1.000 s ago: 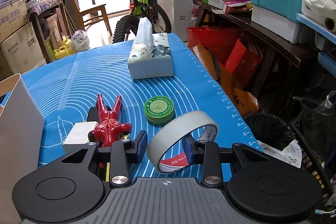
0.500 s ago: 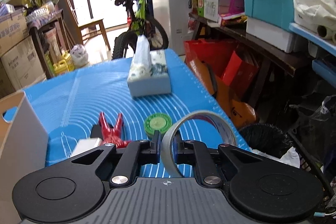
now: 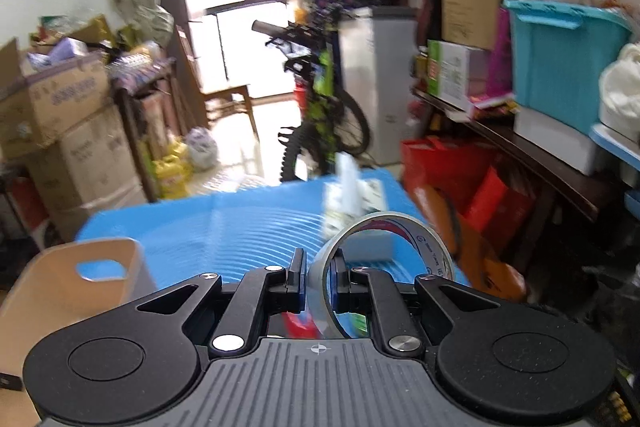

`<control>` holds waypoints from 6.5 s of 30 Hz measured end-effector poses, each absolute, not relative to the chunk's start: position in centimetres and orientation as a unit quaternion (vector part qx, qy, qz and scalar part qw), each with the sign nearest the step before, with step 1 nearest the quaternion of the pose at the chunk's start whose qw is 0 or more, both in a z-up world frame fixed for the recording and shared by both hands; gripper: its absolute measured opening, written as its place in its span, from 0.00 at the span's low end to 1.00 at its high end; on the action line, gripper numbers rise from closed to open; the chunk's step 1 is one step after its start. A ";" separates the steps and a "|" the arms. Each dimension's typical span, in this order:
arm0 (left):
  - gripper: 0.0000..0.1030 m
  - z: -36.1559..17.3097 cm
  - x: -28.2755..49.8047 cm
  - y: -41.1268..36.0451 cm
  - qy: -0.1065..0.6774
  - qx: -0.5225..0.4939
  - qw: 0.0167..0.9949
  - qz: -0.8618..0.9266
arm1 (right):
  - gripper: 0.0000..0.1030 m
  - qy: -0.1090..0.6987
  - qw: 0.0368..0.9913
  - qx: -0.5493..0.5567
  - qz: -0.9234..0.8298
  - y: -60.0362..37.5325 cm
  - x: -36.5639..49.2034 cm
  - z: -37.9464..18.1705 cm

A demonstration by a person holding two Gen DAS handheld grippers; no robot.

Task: Organize rigid objects
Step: 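Grasp the white-and-red tape roll with the right tool and lift, then carry the tape roll over the bin and release it inside, then move the right tool to the white charger plug and grasp it, then lift the charger plug with the right tool and carry it over the bin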

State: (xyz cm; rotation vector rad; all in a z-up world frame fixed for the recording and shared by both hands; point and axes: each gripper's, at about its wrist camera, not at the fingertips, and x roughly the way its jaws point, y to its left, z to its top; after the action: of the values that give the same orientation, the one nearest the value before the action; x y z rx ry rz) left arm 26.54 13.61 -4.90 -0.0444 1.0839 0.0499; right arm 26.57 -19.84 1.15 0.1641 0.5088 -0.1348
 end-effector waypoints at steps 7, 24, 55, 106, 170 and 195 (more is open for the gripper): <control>0.04 -5.0 26.6 13.6 0.516 -0.018 0.856 0.022 | 0.21 0.242 0.967 0.080 0.009 -14.7 27.7 3.2; 0.04 -5.1 26.6 13.6 0.517 -0.022 0.856 0.022 | 0.19 0.323 0.934 0.061 0.141 -2.4 29.4 0.0; 0.04 -5.0 26.6 13.5 0.517 -0.018 0.856 0.022 | 0.69 0.442 0.882 0.055 0.152 -0.4 29.1 -2.7; 0.05 -4.9 26.5 13.6 0.518 -0.018 0.855 0.024 | 0.73 0.518 0.852 0.060 -0.035 -15.8 22.6 -10.1; 0.05 -5.1 26.5 13.4 0.518 -0.016 0.855 0.025 | 0.42 0.353 0.934 0.035 0.050 -8.0 26.8 1.8; 0.04 -5.0 26.6 13.1 0.518 -0.012 0.855 0.026 | 0.42 0.441 0.884 -0.038 0.152 3.4 29.8 -3.8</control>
State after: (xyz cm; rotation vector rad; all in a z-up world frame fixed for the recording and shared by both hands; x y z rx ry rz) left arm 26.58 13.05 -5.02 -0.0251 1.0904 0.0546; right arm 29.79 3.40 -3.83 -0.0782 0.9177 0.3166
